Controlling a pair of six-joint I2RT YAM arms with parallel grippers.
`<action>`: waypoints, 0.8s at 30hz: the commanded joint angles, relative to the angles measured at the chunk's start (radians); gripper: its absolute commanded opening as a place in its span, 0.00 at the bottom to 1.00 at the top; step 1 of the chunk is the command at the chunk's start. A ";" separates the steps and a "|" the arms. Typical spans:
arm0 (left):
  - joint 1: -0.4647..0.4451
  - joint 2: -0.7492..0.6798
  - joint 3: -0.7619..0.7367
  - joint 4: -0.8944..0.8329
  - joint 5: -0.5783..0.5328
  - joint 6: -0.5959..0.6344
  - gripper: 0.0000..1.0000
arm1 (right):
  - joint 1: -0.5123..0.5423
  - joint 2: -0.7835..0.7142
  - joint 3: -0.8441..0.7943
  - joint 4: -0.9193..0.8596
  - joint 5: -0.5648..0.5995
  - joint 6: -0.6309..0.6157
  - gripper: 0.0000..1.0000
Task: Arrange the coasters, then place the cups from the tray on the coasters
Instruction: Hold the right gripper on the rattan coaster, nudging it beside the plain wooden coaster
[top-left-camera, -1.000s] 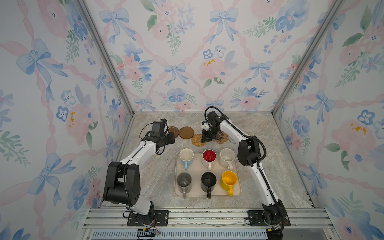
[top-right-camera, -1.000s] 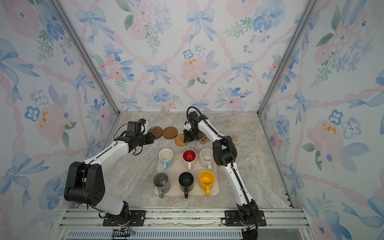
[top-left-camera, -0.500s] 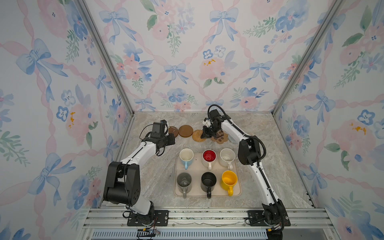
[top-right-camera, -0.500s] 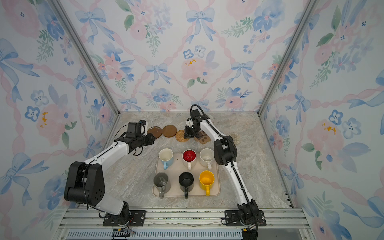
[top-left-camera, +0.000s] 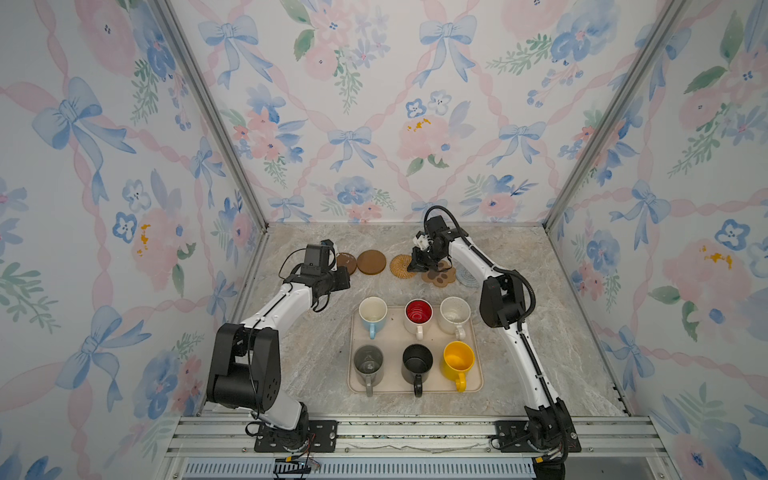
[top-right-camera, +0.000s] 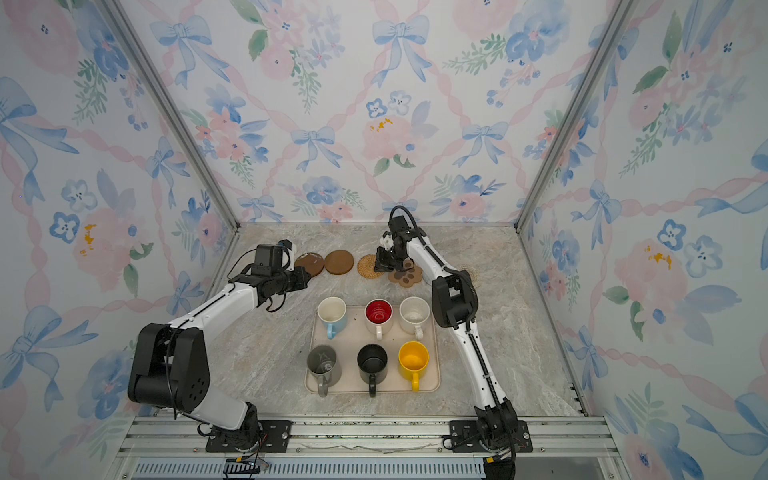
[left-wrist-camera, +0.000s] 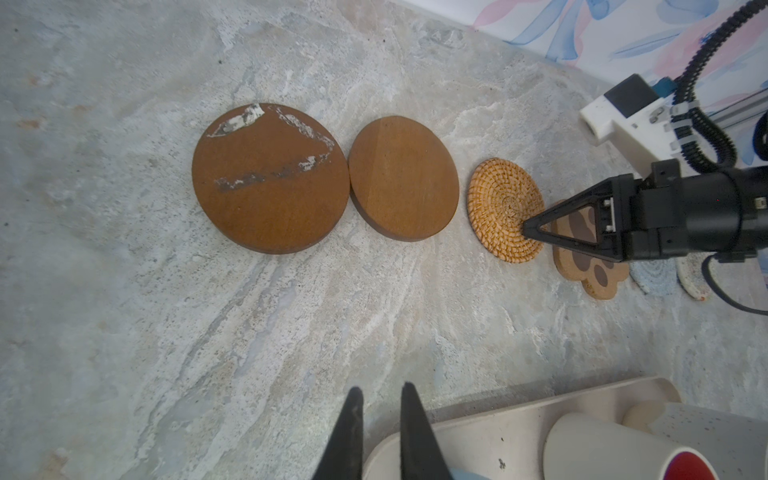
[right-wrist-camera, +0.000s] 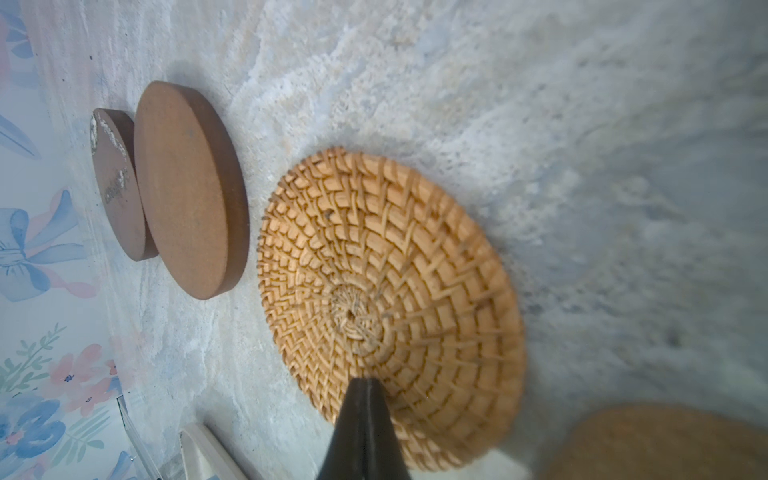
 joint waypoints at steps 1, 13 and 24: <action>0.005 -0.031 -0.009 0.009 0.010 -0.011 0.15 | -0.010 0.028 -0.010 -0.023 0.045 0.008 0.00; 0.005 -0.027 -0.012 0.010 0.012 -0.015 0.15 | -0.013 -0.053 -0.137 -0.023 0.059 -0.016 0.00; 0.004 -0.036 -0.024 0.010 0.009 -0.018 0.15 | -0.011 -0.096 -0.205 -0.007 0.058 -0.025 0.00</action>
